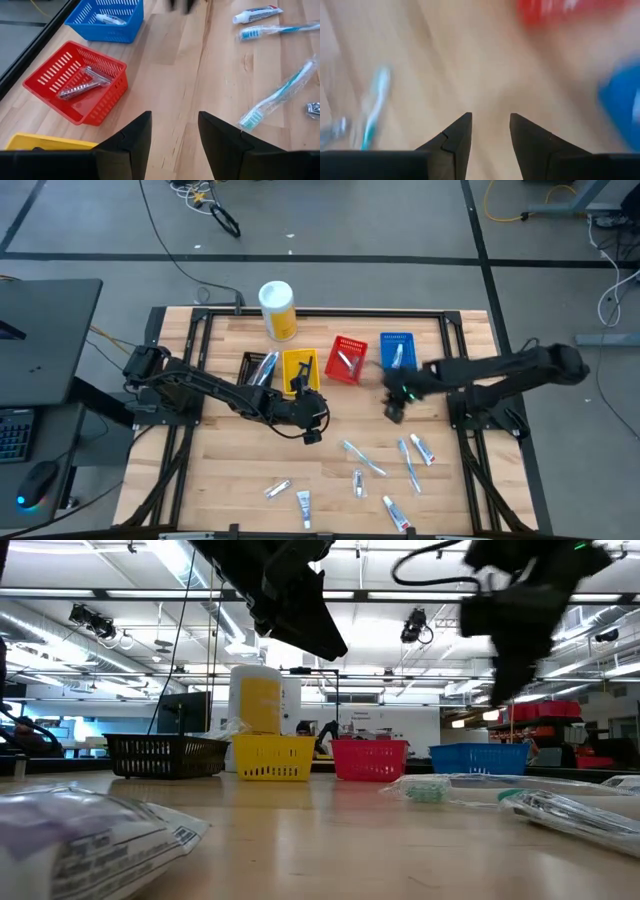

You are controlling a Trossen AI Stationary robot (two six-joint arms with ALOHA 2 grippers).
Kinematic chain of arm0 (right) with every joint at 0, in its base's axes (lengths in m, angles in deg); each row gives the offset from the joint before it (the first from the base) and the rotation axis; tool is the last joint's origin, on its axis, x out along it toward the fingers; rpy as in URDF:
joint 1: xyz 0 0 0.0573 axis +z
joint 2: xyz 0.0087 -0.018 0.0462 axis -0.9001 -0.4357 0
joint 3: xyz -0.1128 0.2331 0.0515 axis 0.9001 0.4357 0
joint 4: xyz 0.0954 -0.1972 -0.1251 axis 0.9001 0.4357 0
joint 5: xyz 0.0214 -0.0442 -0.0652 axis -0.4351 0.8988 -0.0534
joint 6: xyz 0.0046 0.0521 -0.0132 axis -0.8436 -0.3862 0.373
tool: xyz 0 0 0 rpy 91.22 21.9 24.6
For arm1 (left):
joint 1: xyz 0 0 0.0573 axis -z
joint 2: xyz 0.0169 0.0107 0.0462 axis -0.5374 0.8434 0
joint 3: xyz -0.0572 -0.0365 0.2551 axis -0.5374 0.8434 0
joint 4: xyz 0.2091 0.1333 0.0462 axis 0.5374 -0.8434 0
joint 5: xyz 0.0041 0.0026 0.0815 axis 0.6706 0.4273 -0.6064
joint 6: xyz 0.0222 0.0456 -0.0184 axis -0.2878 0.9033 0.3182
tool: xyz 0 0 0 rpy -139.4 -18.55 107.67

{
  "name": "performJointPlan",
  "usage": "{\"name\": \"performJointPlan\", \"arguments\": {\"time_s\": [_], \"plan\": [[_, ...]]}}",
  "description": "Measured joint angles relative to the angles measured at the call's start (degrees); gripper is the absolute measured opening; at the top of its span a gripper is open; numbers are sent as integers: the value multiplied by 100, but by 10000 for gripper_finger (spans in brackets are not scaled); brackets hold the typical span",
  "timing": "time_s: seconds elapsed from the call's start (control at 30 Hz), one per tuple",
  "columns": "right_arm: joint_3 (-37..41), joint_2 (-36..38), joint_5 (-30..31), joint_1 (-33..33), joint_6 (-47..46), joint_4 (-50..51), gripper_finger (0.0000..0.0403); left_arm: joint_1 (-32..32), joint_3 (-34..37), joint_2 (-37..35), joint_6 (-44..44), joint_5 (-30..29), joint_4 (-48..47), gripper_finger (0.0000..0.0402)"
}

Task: Pick & Place Travel size toiletries
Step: Put the white toothpaste into the blue bin

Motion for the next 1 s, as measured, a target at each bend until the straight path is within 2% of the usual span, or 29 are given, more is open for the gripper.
{"name": "performJointPlan", "arguments": {"time_s": [0.17,0.33,0.4,0.57,0.7,1.0], "plan": [[0,40,461,1468,-2196,1352,142,0,0,0,0,0,-1,169],[0,-154,4,2535,-3683,1522,142,0,2,0,0,0,-2,169],[0,-211,-5,2833,-4080,1531,142,0,2,0,0,0,2,169],[0,-323,-7,3338,-4813,1555,142,0,2,0,-2,0,-3,169],[0,-512,-1,3588,-5046,1581,142,0,2,0,-2,0,-3,169],[0,-1021,9,3657,-4936,1440,142,0,2,0,-1,0,0,169]]}}
